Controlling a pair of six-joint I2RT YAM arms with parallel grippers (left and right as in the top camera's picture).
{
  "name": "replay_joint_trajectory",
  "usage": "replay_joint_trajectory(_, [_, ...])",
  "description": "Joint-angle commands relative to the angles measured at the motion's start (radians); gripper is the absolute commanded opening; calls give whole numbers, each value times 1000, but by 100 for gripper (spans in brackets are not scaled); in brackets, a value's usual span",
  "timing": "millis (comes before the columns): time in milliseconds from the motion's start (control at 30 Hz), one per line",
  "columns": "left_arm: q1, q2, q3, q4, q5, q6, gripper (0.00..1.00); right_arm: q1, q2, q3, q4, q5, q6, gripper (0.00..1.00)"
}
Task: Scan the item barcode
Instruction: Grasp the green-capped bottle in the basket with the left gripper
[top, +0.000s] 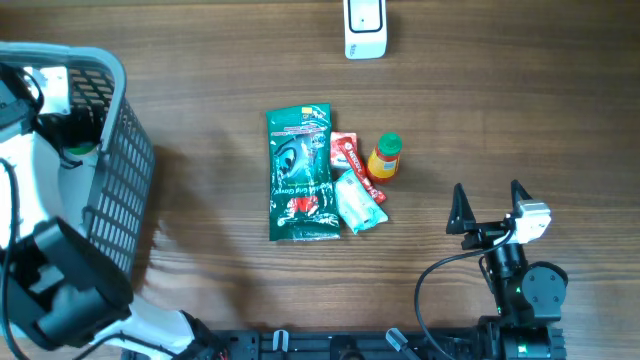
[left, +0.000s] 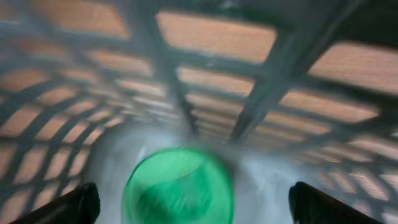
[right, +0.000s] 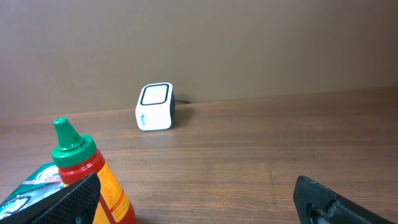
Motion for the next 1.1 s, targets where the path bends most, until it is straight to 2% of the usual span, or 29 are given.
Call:
replay_joint_trajectory(0, [10,80,-1,37,1,31,100,1,-6,-1,6,-11,-18,100])
replay_joint_trajectory(300, [37,149,-8,91,75,31,99,1,-6,-1,6,-11,-19,100])
replay_joint_trajectory(433, [51,149,-8,122,75,31,77,1,-6,-1,6,-11,-19,100])
replay_joint_trajectory(467, [51,149,-8,127,75,31,69,1,-6,-1,6,-11,-19,100])
replay_joint_trajectory(567, [50,149,-8,133,75,30,60,1,-6,-1,6,-11,-19,100])
replay_joint_trajectory(667, [50,134,-8,135,75,23,58,1,-6,-1,6,-11,-19,100])
replay_joint_trajectory(733, [50,91,-2,137,75,16,54,1,-6,-1,6,-11,-19,100])
replay_joint_trajectory(933, [49,-167,2,157,85,-54,56,1,-6,-1,6,-11,-19,99])
replay_joint_trajectory(1067, [32,-345,2,163,190,-143,55,1,-6,-1,6,-11,-19,100])
